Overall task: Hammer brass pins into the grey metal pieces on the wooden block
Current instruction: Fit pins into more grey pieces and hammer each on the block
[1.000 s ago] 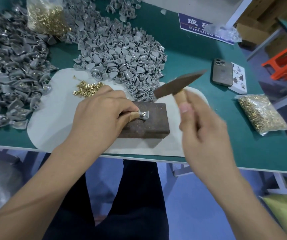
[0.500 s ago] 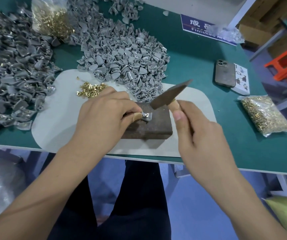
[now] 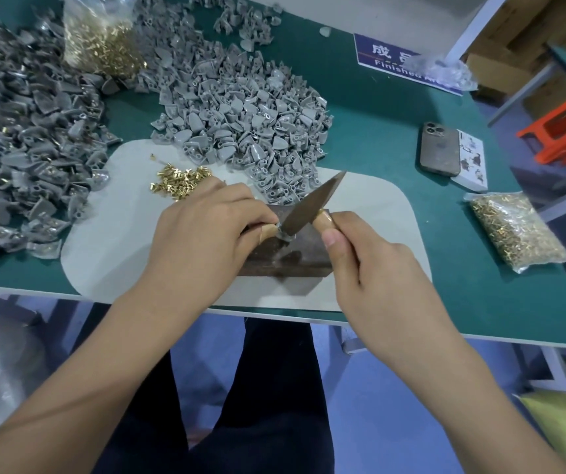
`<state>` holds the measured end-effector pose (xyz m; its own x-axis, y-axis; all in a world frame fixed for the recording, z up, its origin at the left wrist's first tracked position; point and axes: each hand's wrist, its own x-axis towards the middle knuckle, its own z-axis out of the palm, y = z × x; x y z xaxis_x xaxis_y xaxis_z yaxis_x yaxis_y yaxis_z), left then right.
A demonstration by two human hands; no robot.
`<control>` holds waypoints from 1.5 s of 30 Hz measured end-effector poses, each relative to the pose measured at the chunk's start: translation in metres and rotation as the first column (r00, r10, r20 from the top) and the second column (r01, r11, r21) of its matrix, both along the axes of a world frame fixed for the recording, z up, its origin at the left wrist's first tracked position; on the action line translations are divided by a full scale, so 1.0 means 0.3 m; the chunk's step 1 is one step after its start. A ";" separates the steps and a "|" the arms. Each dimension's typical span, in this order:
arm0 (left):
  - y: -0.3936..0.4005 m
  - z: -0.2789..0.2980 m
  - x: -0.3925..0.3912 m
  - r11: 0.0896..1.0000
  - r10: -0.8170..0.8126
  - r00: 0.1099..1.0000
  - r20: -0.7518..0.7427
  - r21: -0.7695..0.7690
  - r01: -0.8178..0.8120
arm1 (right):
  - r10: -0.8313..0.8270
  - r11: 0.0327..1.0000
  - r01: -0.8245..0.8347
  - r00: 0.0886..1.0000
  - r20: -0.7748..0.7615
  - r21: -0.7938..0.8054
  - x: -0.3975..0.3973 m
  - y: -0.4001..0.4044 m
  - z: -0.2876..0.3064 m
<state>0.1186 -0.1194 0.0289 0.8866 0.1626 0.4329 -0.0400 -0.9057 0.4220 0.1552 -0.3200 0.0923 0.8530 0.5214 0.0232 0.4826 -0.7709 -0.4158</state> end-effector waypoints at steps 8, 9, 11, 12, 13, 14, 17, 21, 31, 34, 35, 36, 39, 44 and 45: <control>-0.002 0.012 0.002 1.000 -0.008 1.000 -0.016 -0.011 0.007 | 0.040 0.999 -0.040 0.999 0.012 0.004 0.013 -0.014 0.005; -0.002 0.014 0.002 1.000 -0.006 1.000 -0.019 -0.004 0.006 | 0.048 0.999 -0.048 0.999 0.019 0.006 0.021 -0.019 0.013; -0.002 0.018 0.006 1.000 -0.007 1.000 -0.029 0.001 0.007 | 0.030 0.996 -0.035 0.998 0.052 0.086 0.035 -0.036 0.031; -0.001 0.020 0.008 1.000 -0.009 0.999 -0.034 -0.005 0.009 | 0.000 0.988 -0.011 0.997 0.077 0.153 0.040 -0.044 0.039; 0.000 0.022 0.010 1.000 -0.010 0.999 -0.037 -0.013 0.010 | -0.031 0.978 0.009 0.994 0.104 0.207 0.042 -0.048 0.044; 0.002 0.024 0.012 1.000 -0.011 0.999 -0.040 -0.015 0.010 | -0.046 0.973 0.016 0.991 0.123 0.229 0.040 -0.048 0.043; 0.005 0.029 0.009 1.000 -0.021 0.999 -0.045 0.006 0.021 | -0.001 0.992 -0.007 0.998 0.060 0.129 0.021 -0.033 0.005; 0.005 0.032 0.004 1.000 -0.021 0.998 -0.065 0.009 0.022 | -0.025 0.997 0.019 0.997 0.078 0.078 0.023 -0.047 -0.002; 0.005 0.023 0.006 1.000 -0.029 0.998 -0.059 -0.005 0.029 | -0.042 0.993 0.033 0.996 0.076 0.115 0.027 -0.050 0.021; 0.005 0.027 0.010 1.000 -0.023 0.998 -0.066 -0.008 0.023 | -0.052 0.975 0.030 0.994 0.096 0.218 0.016 -0.043 0.027; 0.006 0.025 0.009 1.000 -0.022 0.998 -0.067 -0.005 0.022 | -0.029 0.984 0.016 0.997 0.072 0.180 0.009 -0.036 0.018; 0.005 0.023 0.008 1.000 -0.022 0.997 -0.068 0.001 0.022 | -0.003 0.993 -0.001 0.999 0.036 0.114 0.004 -0.031 0.008; 0.006 0.019 0.006 1.000 -0.018 0.998 -0.066 0.011 0.019 | 0.010 1.000 -0.009 1.000 0.010 -0.019 0.020 -0.036 0.010; 0.005 0.020 0.009 1.000 -0.013 0.998 -0.059 -0.002 0.013 | -0.055 0.985 0.033 0.991 0.120 0.172 0.043 -0.051 0.042; 0.005 0.019 0.009 1.000 -0.013 0.998 -0.056 -0.001 0.013 | -0.062 0.978 0.038 0.992 0.110 0.207 0.039 -0.049 0.034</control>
<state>0.1212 -0.1178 0.0345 0.9115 0.1510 0.3826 -0.0283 -0.9049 0.4246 0.1669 -0.3347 0.1027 0.8632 0.4525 0.2240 0.4994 -0.6999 -0.5107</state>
